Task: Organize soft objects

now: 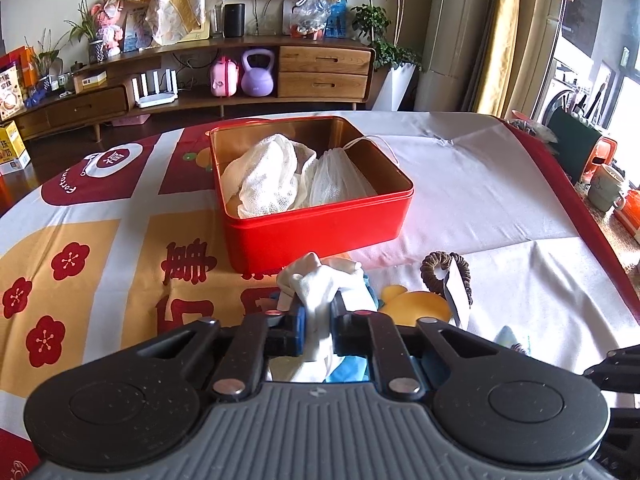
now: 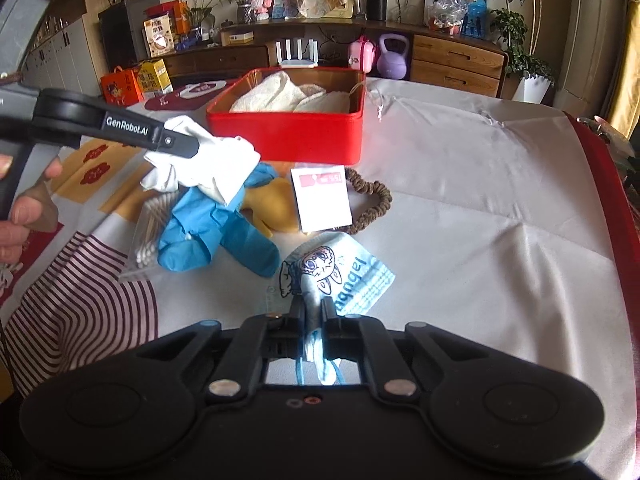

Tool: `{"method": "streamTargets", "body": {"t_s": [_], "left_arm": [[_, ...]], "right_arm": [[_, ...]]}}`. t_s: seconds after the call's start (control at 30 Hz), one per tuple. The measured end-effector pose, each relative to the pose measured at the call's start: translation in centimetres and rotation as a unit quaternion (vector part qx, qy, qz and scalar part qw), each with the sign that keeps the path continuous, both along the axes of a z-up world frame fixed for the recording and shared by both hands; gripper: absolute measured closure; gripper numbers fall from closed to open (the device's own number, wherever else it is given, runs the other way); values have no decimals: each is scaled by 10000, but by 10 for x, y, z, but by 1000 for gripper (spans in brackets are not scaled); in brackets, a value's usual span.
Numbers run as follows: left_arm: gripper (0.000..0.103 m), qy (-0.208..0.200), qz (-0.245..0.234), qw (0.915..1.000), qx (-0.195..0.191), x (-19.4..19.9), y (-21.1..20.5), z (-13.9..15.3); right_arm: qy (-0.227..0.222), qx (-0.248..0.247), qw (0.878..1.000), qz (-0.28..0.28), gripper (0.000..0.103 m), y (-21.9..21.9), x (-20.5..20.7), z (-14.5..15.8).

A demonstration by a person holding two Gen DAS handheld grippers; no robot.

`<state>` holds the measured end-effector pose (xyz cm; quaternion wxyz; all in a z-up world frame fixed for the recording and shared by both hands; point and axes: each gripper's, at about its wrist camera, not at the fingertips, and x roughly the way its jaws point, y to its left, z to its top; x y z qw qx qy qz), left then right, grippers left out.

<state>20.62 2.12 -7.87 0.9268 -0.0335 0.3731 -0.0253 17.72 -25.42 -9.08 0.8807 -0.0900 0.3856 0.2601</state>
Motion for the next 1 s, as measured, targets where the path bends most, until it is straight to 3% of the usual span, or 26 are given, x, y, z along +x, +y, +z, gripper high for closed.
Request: {"method": "streamTargets", "body": {"t_s": [0.63,1.0], "left_arm": [[93,-146,-56,9998,-151,-12,10,58],[93,-477,-251,9985,-138,-13,9,97]], "right_arm": [[-186,380,9991,5,96,-8,0,73],[-326,486,9983,35,96,-2,16,103]]}}
